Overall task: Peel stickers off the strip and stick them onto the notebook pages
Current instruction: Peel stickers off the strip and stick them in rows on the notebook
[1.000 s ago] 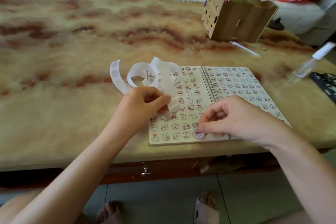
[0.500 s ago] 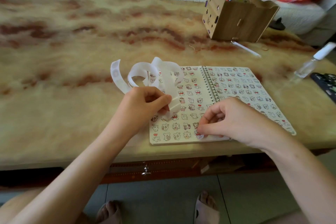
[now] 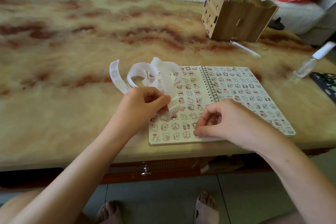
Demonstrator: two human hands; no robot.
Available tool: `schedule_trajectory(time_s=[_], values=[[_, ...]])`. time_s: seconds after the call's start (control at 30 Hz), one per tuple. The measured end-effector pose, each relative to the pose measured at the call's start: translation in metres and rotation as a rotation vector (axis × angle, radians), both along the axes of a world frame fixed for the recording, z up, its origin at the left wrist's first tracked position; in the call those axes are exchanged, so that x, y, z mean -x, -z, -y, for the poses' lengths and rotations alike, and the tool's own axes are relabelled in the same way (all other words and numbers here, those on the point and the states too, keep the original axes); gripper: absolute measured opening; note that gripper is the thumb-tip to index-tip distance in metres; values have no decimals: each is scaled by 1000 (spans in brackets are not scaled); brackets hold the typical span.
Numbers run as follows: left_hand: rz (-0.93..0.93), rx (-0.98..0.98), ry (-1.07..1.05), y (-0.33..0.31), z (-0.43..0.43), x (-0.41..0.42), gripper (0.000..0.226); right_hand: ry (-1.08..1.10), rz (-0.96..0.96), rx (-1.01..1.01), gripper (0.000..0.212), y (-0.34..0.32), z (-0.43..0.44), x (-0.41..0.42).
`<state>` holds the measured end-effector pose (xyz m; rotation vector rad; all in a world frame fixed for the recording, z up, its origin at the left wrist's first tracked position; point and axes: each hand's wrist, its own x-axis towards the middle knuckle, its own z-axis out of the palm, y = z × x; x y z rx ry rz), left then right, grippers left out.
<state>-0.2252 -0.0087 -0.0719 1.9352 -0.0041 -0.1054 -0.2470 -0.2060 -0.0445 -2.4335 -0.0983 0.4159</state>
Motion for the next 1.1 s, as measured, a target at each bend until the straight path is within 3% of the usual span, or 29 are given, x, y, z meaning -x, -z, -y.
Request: schedule_trajectory(time_s=[0.2,0.5,0.63,0.8,0.93,1.1], values=[[-2,-13,3,0,0,0,21,1,45,87,34,0,1,-3],[-8,-5,3,-2,1,2,20,-68,-6,59,15,-1,5,-4],[-10,-10,-2,-2,2,1,20,-29,21,65,24,1,2,-4],[-11,-18,-6,-2,2,0,20,-56,24,86,17,0,3,-5],[-3,-23,-6,-2,2,1,20,-56,-6,61,24,-2,2,-3],[1,-16,-8,-1,2,2,20,-77,-6,62,11,-1,4,-5]])
